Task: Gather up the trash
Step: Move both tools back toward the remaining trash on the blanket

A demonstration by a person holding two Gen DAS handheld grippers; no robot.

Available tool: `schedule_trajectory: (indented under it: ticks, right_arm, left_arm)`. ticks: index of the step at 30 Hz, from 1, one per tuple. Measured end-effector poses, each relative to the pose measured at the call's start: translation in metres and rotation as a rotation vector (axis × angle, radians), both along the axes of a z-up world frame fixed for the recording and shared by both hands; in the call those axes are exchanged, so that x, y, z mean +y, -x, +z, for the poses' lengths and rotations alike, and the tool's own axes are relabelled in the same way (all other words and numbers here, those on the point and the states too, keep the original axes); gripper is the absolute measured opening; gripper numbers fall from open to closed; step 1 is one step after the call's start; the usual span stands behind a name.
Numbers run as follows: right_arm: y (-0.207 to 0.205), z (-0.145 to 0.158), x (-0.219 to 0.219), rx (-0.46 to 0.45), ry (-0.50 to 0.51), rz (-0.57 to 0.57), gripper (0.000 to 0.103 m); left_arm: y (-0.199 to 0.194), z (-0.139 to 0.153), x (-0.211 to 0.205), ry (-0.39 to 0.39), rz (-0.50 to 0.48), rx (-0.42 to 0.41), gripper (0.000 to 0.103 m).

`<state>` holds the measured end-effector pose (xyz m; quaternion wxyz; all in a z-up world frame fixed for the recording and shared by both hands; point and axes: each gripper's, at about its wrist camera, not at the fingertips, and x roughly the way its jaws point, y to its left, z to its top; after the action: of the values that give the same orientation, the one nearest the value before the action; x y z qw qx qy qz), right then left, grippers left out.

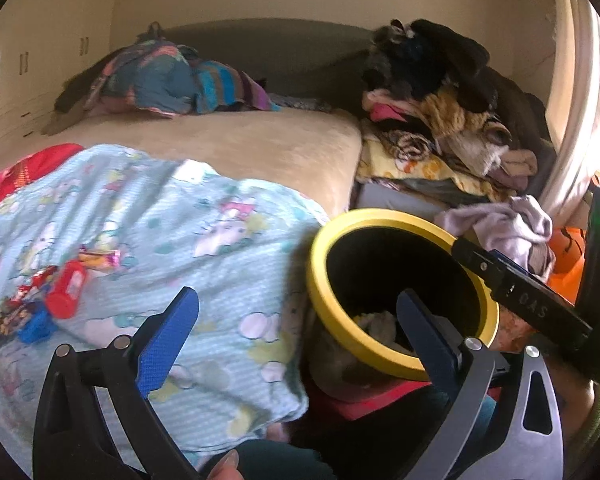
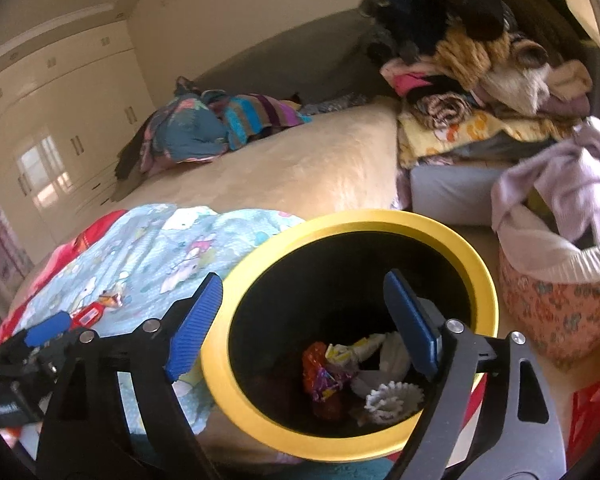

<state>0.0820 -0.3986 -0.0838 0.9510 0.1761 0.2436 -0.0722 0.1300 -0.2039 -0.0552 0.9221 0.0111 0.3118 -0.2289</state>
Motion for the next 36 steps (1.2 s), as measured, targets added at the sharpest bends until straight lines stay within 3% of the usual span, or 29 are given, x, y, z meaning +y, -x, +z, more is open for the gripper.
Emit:
schedule_trajectory:
  ticks: [27,36]
  right_arm:
    - [0.009,0.025,0.081,-0.045,0.109,0.213,0.081]
    - [0.006,0.036,0.127,-0.053,0.137,0.345,0.081]
  left_arm:
    - [0.007,0.030,0.098,0.083,0.213,-0.065,0.097]
    - [0.003,0.033,0.139,0.089,0.315,-0.067,0.097]
